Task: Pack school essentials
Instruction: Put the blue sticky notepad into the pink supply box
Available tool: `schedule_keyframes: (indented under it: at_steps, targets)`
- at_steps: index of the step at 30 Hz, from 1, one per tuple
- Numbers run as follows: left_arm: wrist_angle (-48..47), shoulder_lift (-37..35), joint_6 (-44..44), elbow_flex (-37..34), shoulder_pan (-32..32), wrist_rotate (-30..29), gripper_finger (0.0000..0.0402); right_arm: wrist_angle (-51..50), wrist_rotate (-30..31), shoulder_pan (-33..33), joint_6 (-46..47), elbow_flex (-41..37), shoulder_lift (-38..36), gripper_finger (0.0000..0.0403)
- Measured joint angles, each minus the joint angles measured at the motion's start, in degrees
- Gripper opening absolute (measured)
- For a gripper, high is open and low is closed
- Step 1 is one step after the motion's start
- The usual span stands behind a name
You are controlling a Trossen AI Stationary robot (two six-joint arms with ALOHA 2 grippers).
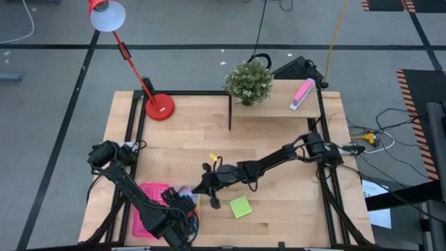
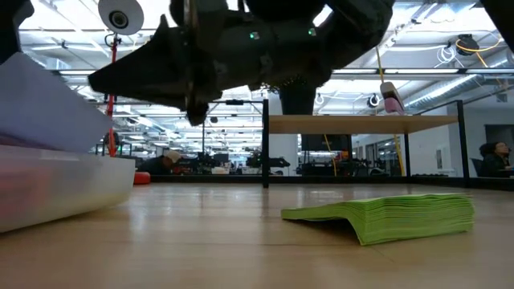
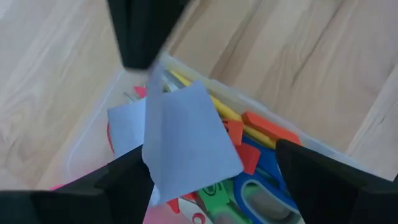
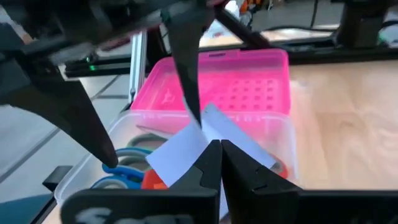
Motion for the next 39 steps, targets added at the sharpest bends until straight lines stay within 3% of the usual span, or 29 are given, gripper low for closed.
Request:
schedule_keyframes:
  at_steps: [16, 28, 35, 39]
  targets:
    - [-0.33, 0.0, 6.27, 0.0, -0.26, -3.06, 0.0326, -1.77, -1.58, 0.16, -3.63, 1.12, 0.9, 0.0]
    - [-0.3, 0.0, 6.9, 0.0, -0.87, -3.33, 0.0326, 5.46, 0.13, 0.18, -1.41, 1.1, 0.9, 0.0]
    - [-0.82, -0.05, 5.31, 0.02, -0.74, -2.61, 0.0324, -0.08, -0.12, 1.14, -4.43, 1.1, 0.9, 0.0]
    - [-0.42, -0.15, 4.79, -0.42, -0.76, 1.45, 0.0287, -7.14, -0.05, 0.79, -7.65, 1.08, 0.16, 0.0]
